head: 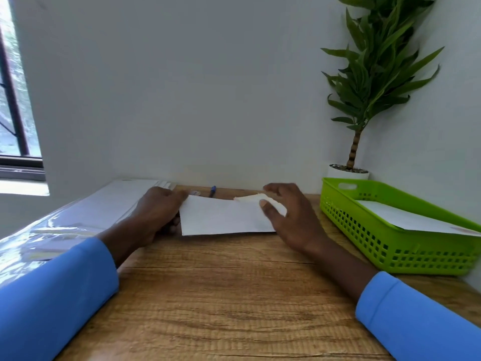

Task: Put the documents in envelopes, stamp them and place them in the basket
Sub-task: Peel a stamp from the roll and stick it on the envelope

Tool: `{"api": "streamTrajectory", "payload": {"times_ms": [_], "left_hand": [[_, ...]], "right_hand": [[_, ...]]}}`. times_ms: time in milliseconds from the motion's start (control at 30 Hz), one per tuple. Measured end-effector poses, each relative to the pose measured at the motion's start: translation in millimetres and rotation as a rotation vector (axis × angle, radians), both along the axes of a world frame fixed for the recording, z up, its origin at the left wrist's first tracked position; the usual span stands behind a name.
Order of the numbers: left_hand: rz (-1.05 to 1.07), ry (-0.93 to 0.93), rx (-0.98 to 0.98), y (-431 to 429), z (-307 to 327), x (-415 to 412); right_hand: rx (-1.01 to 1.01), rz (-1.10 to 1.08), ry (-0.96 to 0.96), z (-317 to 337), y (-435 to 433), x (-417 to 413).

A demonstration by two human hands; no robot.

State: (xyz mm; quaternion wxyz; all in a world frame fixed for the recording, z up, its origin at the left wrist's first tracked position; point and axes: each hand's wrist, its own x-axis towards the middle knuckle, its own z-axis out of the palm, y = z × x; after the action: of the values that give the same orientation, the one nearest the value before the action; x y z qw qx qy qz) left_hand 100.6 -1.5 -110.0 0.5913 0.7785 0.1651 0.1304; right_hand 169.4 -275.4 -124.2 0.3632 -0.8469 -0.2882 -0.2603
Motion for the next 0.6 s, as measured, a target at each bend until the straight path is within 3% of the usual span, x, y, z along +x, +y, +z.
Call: {"api": "streamTrajectory", "payload": {"times_ms": [100,200,333,600], "left_hand": [[0.008,0.012,0.136,-3.8,0.7,1.2],[0.038,0.04,0.481,-7.3,0.5,-0.5],[-0.037,0.103,0.914,-7.0,3.9,-2.8],[-0.092,0.102,1.146,-1.4,0.1,-0.6]], "right_hand": [[-0.247,0.107,0.101,-5.8,8.5,-8.6],[-0.434,0.167,0.153,-7.0,11.8,-16.3],[-0.466,0.174,0.098,-3.3,13.7,-21.8],[-0.503,0.174,0.02,0.0,18.1,-28.1]]}}
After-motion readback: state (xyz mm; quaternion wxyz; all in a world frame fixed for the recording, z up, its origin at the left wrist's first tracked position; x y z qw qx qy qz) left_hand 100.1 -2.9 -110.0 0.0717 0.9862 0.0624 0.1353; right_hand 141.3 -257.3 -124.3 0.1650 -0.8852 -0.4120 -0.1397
